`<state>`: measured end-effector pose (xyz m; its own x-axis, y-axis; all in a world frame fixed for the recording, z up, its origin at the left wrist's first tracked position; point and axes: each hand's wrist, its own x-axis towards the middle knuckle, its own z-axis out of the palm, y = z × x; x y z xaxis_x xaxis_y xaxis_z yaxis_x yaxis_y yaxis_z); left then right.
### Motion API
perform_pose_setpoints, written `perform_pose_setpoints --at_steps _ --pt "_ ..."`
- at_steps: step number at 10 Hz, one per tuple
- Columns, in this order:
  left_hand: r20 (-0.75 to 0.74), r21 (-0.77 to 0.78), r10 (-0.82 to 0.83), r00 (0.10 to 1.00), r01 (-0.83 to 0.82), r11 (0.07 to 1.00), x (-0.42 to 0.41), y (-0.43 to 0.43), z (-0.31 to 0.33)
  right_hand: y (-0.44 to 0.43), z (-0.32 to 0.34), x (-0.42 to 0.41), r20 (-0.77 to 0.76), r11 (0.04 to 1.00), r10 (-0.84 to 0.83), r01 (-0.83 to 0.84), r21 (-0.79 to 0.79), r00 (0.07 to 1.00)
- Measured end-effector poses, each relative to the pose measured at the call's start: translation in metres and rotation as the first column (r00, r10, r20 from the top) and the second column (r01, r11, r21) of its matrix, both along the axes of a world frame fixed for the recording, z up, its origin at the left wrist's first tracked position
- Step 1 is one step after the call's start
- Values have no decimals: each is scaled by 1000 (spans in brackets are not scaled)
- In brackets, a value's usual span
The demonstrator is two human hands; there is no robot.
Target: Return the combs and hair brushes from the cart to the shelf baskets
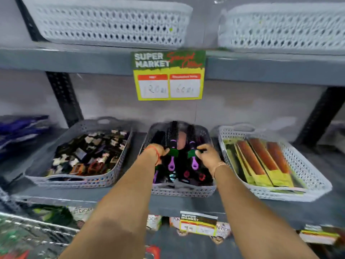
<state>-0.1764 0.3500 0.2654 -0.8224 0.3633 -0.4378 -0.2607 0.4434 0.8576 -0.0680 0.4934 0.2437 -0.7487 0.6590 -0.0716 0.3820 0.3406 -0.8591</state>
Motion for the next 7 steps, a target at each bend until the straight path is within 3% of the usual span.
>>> perform_pose_setpoints --at_steps 1,3,4,5,6,7 --pt "65 -180 -48 997 59 982 3 3 0 -4 -3 -2 81 996 37 -43 73 996" --pt "128 -366 -50 991 94 926 13 7 5 -9 -6 -3 114 973 85 -107 205 990" --pt "23 -447 -56 998 60 893 19 7 4 -15 -6 -1 179 937 69 -125 326 981" --pt "-269 -491 -87 959 -59 869 32 -5 3 -18 -3 7 198 901 6 -91 424 980" --pt "-429 -504 -187 884 -62 861 53 -24 2 -30 5 28 151 863 -29 -51 502 988" --pt "-602 -488 -267 753 -83 869 80 -46 3 -59 -2 59 41 764 -76 32 644 996"
